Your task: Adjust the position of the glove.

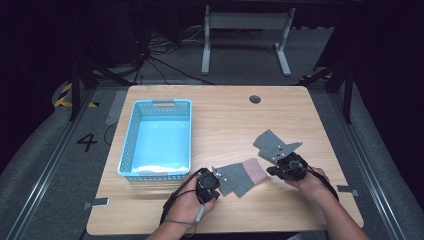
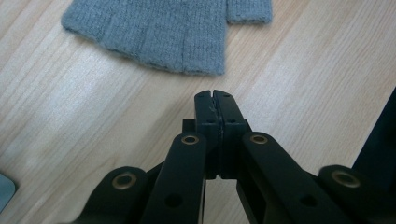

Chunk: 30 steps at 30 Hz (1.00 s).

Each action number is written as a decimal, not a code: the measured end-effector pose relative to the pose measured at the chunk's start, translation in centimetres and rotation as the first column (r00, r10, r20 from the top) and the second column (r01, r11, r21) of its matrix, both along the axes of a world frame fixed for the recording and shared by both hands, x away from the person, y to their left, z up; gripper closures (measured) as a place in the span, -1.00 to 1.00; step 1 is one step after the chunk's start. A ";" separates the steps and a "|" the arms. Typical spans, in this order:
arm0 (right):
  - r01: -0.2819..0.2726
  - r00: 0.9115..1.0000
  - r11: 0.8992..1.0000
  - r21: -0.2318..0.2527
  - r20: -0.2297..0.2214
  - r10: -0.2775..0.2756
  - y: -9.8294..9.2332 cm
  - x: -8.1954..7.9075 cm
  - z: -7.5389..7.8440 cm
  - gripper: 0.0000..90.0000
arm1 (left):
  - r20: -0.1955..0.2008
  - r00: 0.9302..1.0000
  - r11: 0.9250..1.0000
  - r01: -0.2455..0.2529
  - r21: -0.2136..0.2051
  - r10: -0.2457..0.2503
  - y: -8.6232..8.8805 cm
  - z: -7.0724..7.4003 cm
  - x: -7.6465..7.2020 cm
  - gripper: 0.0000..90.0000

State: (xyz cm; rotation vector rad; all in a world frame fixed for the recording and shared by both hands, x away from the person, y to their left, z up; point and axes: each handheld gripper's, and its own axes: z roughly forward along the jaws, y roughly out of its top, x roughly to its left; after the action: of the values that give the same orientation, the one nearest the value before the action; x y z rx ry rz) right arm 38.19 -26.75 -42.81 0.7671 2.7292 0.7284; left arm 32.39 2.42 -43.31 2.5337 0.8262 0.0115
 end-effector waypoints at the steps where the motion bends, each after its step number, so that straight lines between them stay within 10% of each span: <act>1: -0.003 1.000 1.000 -0.003 -0.002 0.003 0.0 0.0 -0.1 1.00 | -0.003 1.000 1.000 -0.002 0.002 0.002 0.0 -0.1 0.1 1.00; 30: -0.090 0.995 0.995 -0.036 -0.056 0.088 0.5 -1.7 -0.8 0.99 | -0.005 1.000 1.000 -0.001 0.004 0.001 -0.2 -0.2 0.9 1.00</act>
State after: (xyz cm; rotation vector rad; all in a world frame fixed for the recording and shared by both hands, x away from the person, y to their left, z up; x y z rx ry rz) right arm 36.53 -26.30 -43.63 0.6702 2.8337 0.6808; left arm 33.33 2.21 -43.49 2.5379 0.8305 0.0073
